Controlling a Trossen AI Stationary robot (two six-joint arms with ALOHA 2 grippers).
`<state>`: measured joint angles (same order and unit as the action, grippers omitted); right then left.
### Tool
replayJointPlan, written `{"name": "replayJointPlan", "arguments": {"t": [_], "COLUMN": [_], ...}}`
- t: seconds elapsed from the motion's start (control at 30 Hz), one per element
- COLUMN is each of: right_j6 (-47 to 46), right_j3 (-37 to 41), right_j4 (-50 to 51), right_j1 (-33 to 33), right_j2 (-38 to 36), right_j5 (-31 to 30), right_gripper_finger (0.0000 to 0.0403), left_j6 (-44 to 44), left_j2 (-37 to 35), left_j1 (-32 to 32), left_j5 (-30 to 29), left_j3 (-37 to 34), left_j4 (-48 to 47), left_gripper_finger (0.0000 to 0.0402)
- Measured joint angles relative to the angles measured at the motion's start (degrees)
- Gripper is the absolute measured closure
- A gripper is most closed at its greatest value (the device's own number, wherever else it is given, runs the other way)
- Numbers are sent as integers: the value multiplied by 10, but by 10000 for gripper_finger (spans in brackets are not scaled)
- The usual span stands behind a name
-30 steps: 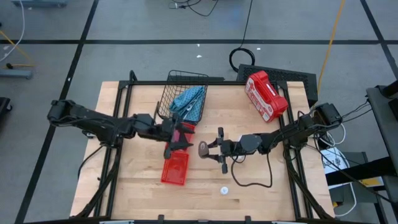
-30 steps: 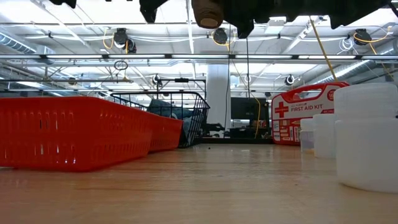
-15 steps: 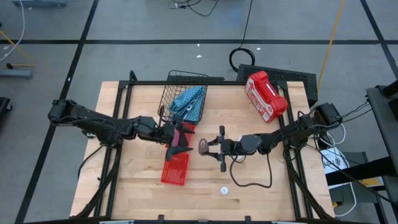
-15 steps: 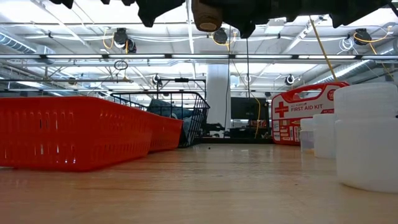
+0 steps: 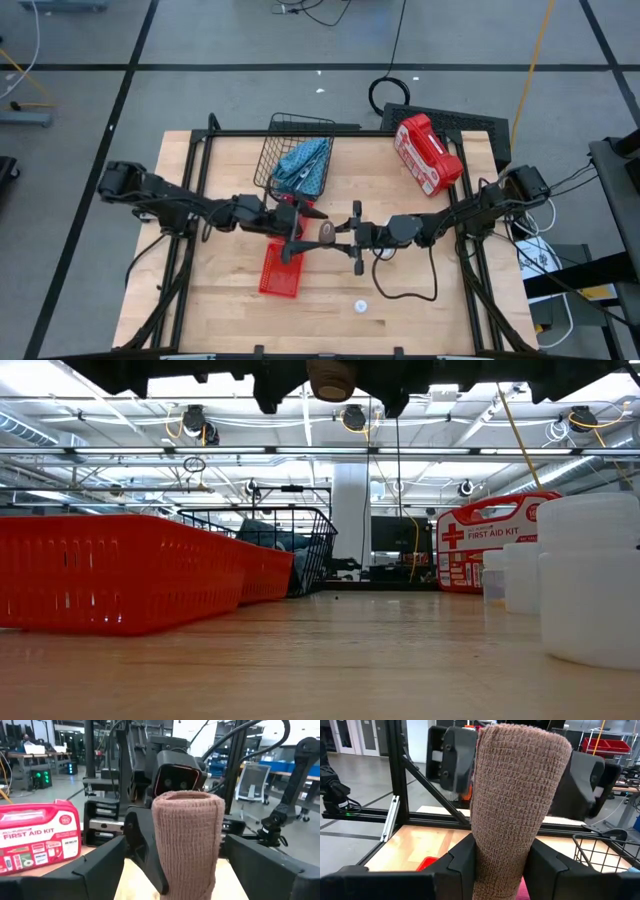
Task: Pick & place medical supplies in basket/bin
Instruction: Put the brown bandage into the top red bin
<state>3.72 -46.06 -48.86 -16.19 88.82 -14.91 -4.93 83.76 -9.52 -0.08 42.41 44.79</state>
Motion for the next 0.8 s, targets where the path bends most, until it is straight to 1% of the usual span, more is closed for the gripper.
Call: {"name": "replayJointPlan", "arguments": {"t": [0.27, 0.63, 0.7, 0.8], "right_j6": [0, 0, 0, 0], "right_j3": [0, 0, 0, 0], "right_j4": [3, 5, 5, 5], "right_j1": [0, 0, 0, 0], "right_j2": [0, 0, 0, 0], "right_j5": [0, 0, 0, 0], "right_gripper_finger": [282, 282, 282, 282], "left_j6": [-14, 12, 12, 15], "left_j2": [43, 45, 45, 45], "left_j1": [0, 0, 0, 0], "left_j5": [0, 0, 0, 0], "left_j3": [0, 0, 0, 0], "left_j4": [69, 70, 69, 70], "left_gripper_finger": [55, 57, 67, 102]}}
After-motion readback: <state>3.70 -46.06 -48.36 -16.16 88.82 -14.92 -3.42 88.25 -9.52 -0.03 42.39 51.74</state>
